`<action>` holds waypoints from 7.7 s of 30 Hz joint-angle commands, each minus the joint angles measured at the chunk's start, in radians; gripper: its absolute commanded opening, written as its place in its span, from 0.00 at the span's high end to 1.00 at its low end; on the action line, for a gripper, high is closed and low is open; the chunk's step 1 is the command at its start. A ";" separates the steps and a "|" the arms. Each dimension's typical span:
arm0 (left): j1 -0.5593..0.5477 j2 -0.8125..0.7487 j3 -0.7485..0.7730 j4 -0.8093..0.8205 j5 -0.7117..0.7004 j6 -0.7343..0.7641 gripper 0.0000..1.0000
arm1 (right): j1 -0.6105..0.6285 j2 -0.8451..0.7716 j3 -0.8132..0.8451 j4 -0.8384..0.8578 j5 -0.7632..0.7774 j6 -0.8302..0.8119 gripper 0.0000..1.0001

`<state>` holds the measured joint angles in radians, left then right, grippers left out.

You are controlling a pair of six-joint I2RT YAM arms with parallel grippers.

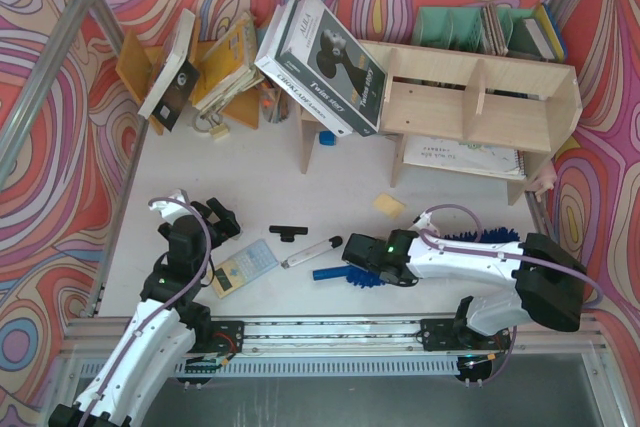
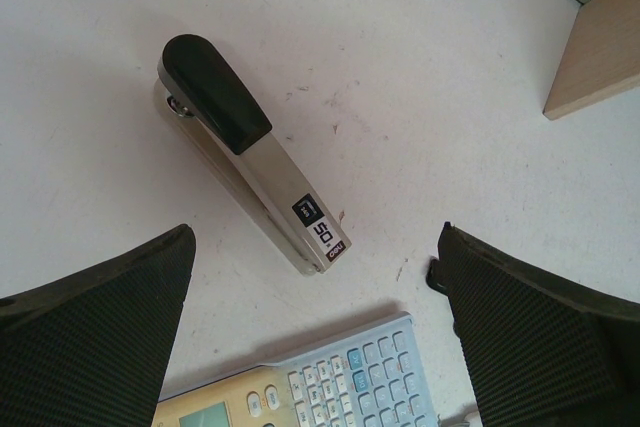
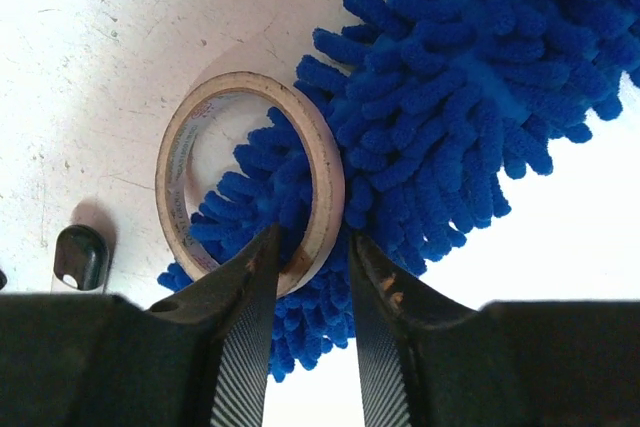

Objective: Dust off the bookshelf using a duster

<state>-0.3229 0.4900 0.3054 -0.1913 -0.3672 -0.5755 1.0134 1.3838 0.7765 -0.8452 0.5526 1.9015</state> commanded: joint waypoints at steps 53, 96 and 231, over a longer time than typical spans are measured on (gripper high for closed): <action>-0.005 -0.005 -0.006 0.011 -0.006 0.005 0.02 | -0.167 0.146 0.197 0.178 0.067 -0.307 0.49; -0.005 0.046 0.003 0.030 0.012 0.008 0.02 | -0.187 -0.217 -0.209 0.072 0.055 -0.171 0.03; -1.075 1.047 0.799 -0.358 -0.023 0.223 0.02 | -0.242 -0.652 -0.184 0.019 0.195 -0.113 0.95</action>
<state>-1.3952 1.4902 1.0718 -0.5323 -0.3813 -0.3622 0.7773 0.7479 0.5575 -0.8494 0.6994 1.8149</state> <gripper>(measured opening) 0.983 0.263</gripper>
